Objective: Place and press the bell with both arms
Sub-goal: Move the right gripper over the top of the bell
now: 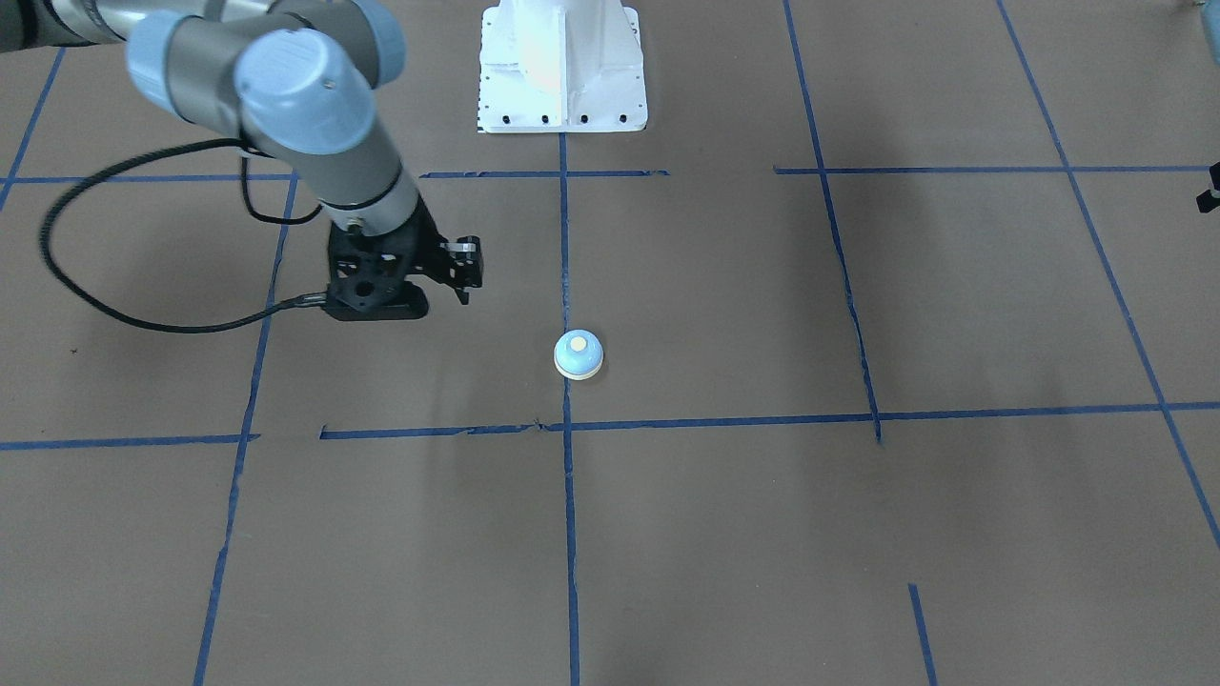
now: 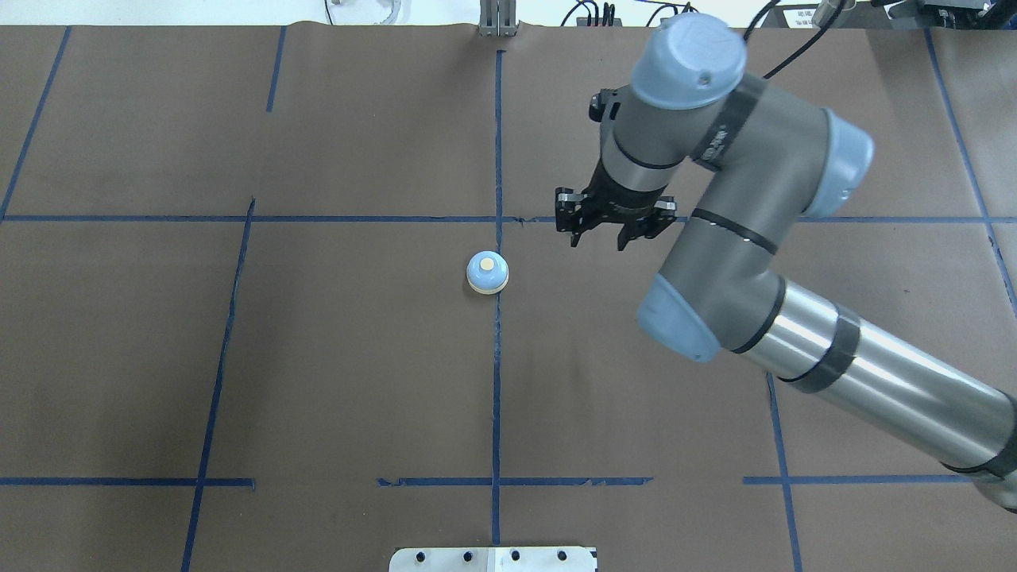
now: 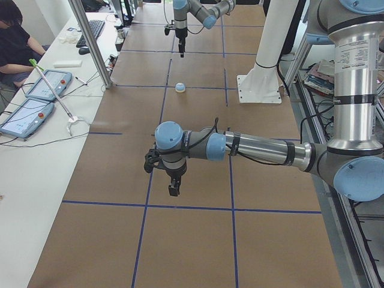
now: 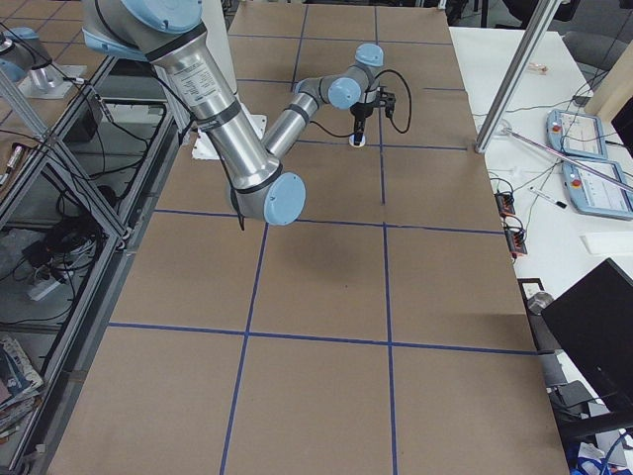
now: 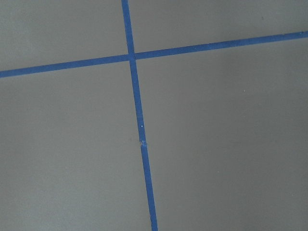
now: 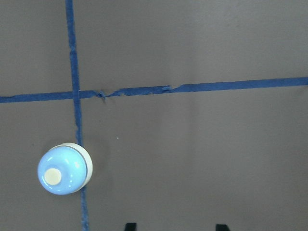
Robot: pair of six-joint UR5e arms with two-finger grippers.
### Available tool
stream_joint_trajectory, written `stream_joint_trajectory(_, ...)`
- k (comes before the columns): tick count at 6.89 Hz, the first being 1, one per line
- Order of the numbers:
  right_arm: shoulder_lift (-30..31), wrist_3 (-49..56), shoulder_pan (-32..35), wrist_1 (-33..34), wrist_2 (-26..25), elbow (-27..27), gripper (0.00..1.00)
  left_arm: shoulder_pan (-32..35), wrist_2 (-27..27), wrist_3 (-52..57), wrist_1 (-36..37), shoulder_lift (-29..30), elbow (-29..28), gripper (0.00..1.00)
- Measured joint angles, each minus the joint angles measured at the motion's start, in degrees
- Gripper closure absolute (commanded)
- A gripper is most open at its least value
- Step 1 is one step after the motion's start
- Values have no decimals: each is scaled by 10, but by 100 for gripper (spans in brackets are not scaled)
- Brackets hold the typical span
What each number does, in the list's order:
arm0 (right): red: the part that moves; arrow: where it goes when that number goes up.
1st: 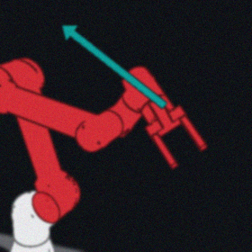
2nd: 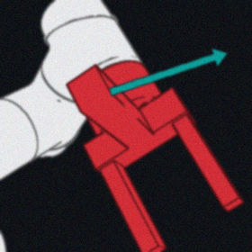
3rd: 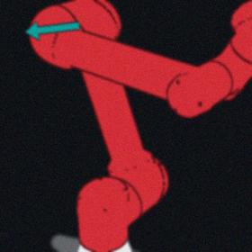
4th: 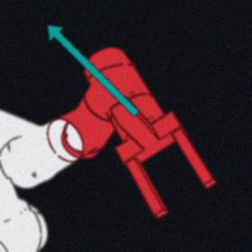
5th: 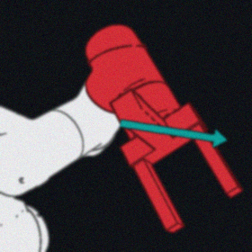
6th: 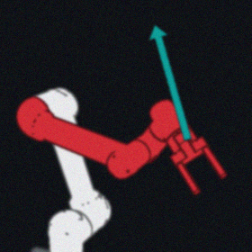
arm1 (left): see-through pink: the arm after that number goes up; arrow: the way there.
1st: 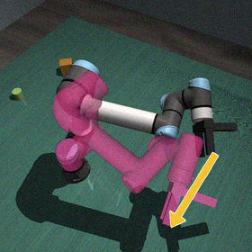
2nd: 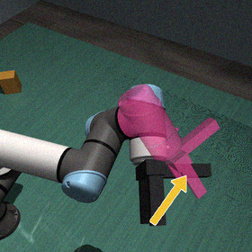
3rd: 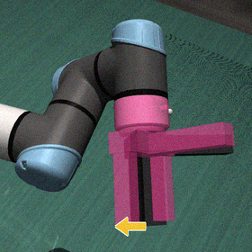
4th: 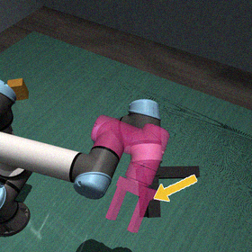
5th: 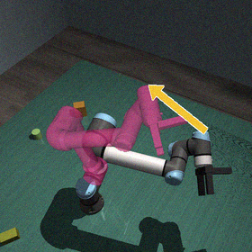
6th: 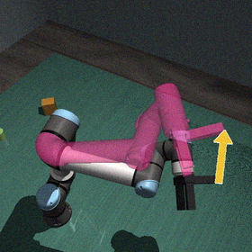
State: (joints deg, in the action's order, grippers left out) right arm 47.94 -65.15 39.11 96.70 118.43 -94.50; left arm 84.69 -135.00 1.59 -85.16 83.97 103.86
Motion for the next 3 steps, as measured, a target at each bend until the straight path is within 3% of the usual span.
stream_joint_trajectory(3, -123, -41, -52, -15, -49, 155, 100, 0, 0, -1, 0, 0, 0, 0)
